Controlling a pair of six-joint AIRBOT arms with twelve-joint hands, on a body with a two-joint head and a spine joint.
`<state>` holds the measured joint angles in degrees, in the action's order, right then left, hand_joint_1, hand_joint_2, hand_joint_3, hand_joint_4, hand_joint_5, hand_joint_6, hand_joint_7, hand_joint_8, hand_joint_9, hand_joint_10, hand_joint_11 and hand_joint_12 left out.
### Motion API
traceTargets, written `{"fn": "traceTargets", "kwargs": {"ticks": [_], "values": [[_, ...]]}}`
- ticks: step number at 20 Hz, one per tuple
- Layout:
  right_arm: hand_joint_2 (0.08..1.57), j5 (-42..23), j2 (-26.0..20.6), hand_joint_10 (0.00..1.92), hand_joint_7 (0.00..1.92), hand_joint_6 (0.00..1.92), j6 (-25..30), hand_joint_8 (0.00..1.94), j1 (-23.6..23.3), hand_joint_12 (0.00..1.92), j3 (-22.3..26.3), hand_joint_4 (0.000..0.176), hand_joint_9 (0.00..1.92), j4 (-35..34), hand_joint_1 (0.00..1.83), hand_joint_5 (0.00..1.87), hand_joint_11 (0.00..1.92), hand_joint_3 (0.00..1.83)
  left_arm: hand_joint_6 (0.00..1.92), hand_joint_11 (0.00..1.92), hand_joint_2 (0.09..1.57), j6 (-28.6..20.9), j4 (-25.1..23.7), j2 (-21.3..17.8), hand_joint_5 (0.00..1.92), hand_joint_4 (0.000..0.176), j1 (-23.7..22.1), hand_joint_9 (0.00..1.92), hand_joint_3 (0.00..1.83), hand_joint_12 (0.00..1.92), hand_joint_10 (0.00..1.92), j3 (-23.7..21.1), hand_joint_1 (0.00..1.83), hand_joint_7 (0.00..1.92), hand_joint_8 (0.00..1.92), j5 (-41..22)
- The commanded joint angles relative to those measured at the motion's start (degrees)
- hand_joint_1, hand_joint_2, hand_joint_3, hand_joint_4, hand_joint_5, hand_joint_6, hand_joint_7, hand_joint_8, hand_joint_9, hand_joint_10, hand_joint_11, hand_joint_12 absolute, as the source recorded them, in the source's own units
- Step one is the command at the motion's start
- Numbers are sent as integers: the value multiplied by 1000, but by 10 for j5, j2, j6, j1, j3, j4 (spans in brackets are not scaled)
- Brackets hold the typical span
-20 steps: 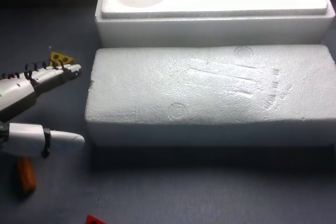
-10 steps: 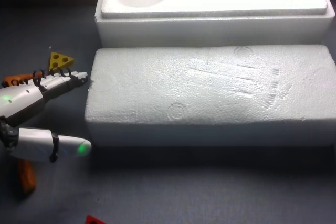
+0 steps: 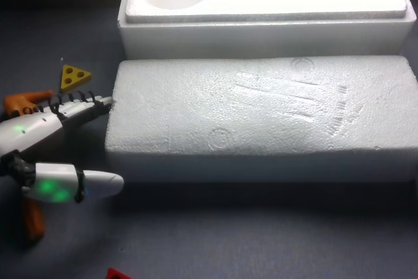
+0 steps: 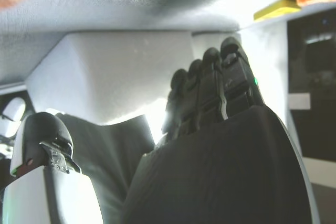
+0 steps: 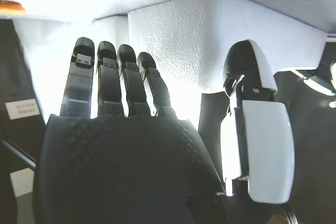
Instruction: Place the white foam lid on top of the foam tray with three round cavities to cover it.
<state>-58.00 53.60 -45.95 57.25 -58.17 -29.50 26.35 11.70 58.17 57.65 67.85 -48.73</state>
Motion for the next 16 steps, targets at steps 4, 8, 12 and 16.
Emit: {"fn": "traceTargets", "kwargs": {"ticks": [4,8,12,16], "values": [[1187,-65,4,0,0,0,2,0,-11,6,-8,0,0,-1,494,0,12,8,14,0,951,-3,12,13,56,0,-7,0,0,0,0,6,475,0,0,-76],[1233,-66,9,125,167,36,2,41,-16,1547,-10,0,207,-1,487,124,0,0,38,0,1032,-16,15,27,137,0,-7,0,27,0,0,9,411,0,0,-88],[1268,-69,12,930,241,44,4,18,-18,1791,-10,0,26,-1,407,189,0,0,41,0,1062,-22,14,30,165,1,-7,0,24,0,0,7,428,0,0,-96],[1244,-81,11,519,209,14,15,1,-18,1455,-3,0,0,8,506,157,0,0,39,0,1062,-31,11,26,175,6,1,0,17,0,0,-3,411,3,1,-117]]}}
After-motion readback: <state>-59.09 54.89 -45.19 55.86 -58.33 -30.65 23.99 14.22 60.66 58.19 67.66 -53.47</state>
